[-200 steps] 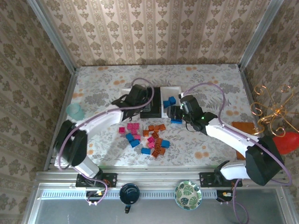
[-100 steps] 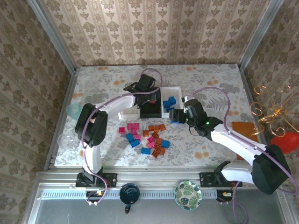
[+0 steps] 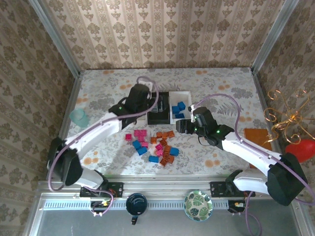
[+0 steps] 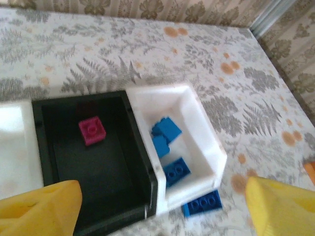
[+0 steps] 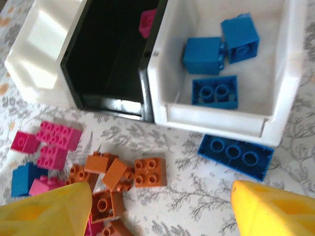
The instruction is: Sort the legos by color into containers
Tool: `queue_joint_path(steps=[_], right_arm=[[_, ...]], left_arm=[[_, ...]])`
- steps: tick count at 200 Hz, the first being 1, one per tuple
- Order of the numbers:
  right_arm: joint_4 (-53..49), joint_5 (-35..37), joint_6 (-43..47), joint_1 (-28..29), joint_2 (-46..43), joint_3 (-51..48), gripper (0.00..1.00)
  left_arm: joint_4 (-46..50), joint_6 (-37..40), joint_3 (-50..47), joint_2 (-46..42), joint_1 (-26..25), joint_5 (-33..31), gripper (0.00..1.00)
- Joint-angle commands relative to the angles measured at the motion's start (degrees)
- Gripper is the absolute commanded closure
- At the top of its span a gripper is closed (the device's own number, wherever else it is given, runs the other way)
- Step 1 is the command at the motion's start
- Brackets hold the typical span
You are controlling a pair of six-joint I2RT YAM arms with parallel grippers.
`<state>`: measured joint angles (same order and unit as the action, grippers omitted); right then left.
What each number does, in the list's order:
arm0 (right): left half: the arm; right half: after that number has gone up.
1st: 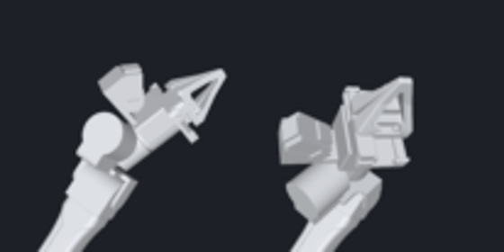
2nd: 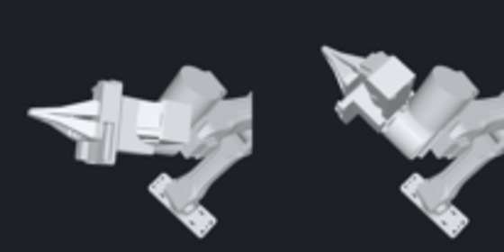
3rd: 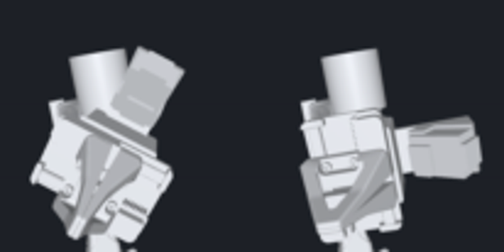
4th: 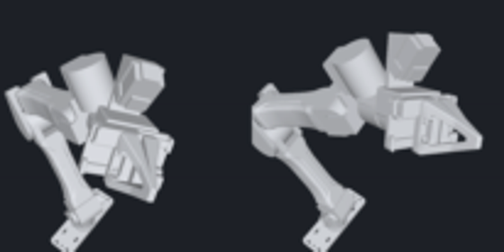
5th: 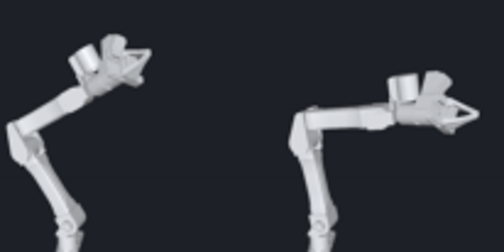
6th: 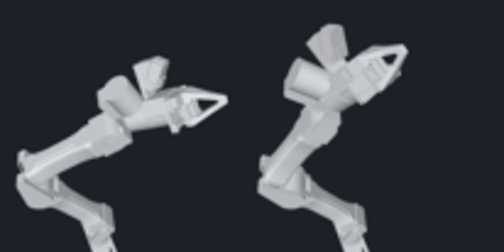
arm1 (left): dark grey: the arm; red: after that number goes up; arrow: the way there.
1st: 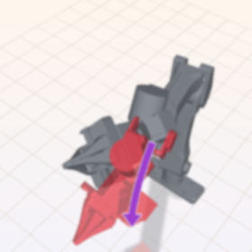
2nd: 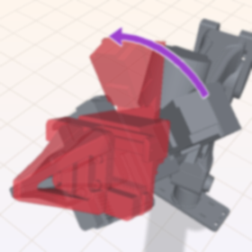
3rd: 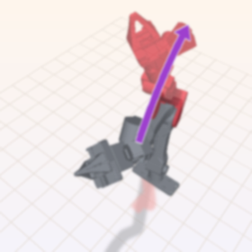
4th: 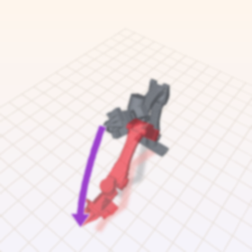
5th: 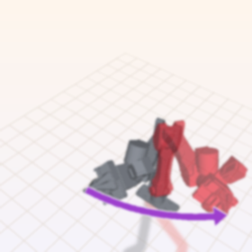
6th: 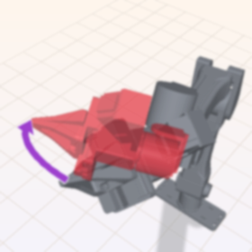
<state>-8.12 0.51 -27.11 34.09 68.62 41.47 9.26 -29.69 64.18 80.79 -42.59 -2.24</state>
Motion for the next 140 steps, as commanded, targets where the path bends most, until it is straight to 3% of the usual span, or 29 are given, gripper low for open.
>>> queue_joint_path(steps=[1,73,108,140], right_arm=[[-3.57,-4.56,2.09,2.40,1.15,-0.58,0.24],[-6.34,-6.03,5.56,12.76,10.66,0.62,0.27],[-8.73,-2.91,10.54,18.14,9.69,2.35,0.31],[-13.50,-4.85,13.18,22.02,10.39,5.26,0.34]], left_arm=[[-1.87,-0.80,-10.01,-6.37,-1.12,-1.63,0.00],[-2.96,-6.83,-36.88,-31.30,-3.73,-8.32,0.00],[3.36,-8.23,-39.88,-38.20,-3.98,-11.23,0.00],[5.47,-8.35,-40.43,-40.79,-3.88,-12.42,0.00]])
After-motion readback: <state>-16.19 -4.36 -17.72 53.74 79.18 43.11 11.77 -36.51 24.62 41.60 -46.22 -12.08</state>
